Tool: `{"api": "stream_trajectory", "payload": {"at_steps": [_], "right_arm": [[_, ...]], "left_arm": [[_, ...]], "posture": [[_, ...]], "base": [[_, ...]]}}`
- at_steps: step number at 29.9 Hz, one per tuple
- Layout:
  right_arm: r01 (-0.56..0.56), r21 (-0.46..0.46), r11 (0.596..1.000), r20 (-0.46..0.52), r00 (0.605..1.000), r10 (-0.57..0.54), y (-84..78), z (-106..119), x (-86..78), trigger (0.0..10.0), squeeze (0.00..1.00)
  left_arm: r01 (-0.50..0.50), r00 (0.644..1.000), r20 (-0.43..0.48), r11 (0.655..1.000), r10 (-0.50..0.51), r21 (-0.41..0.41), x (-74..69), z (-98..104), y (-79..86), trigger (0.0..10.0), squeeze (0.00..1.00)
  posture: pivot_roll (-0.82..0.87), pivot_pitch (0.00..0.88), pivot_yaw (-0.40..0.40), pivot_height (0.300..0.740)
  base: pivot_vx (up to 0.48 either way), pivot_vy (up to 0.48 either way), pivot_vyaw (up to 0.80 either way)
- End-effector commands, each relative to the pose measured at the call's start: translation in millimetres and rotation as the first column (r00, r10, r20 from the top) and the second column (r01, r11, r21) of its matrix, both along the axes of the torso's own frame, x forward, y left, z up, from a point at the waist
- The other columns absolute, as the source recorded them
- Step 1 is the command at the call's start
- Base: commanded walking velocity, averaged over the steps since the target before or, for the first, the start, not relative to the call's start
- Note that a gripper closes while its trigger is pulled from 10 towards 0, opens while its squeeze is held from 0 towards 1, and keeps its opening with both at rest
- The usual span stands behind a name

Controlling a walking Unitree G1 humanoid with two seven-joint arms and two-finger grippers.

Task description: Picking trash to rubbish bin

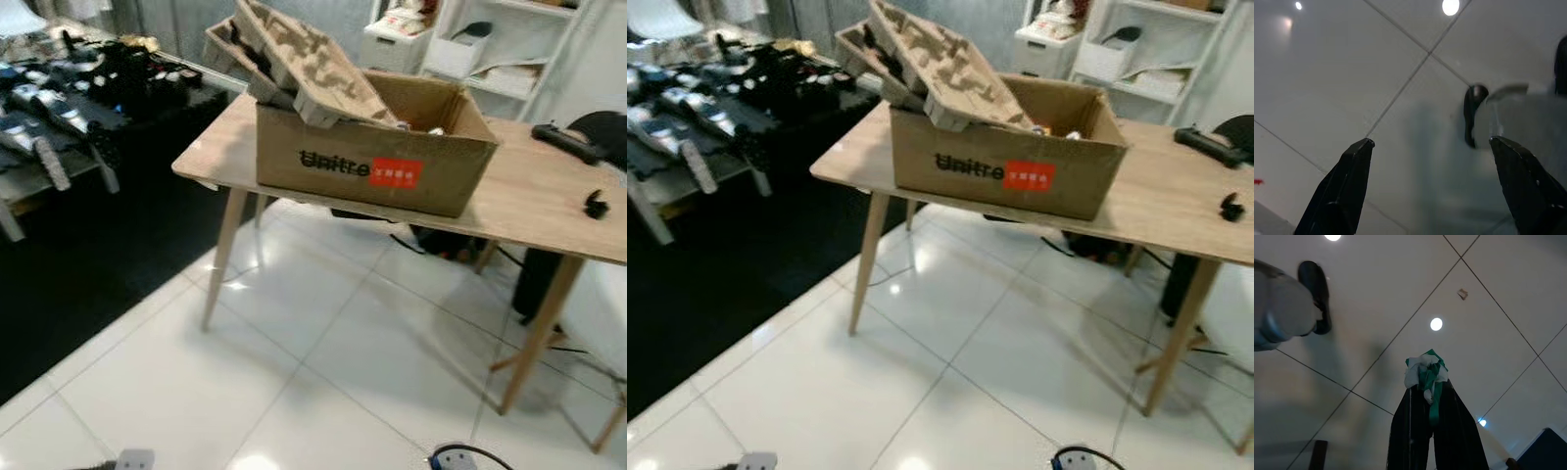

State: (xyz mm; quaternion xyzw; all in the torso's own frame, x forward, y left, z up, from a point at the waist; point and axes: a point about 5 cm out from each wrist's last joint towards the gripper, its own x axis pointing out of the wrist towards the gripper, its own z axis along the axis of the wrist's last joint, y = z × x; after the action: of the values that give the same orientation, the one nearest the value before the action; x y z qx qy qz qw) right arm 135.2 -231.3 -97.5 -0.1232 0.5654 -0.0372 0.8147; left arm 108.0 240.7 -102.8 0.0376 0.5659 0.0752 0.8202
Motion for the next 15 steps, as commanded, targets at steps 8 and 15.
{"api": "stream_trajectory", "payload": {"at_steps": [8,15], "right_arm": [[-0.012,-0.009,1.0,0.017,1.0,0.012,-2.4,2.2,4.6,10.0,0.0],[-0.023,-0.016,1.0,-0.005,1.0,0.023,-3.3,1.1,0.9,10.0,0.0]], "left_arm": [[-0.001,1.0,0.01,0.999,0.001,-0.034,2.9,-1.7,-10.5,10.0,0.0],[0.01,1.0,0.006,0.999,-0.01,-0.042,2.6,-2.4,-13.2,10.0,0.0]], "posture": [[0.07,0.067,-0.035,0.74],[0.06,0.073,-0.034,0.74]], "base": [[0.216,0.0,0.0],[0.312,0.0,-0.29]]}}
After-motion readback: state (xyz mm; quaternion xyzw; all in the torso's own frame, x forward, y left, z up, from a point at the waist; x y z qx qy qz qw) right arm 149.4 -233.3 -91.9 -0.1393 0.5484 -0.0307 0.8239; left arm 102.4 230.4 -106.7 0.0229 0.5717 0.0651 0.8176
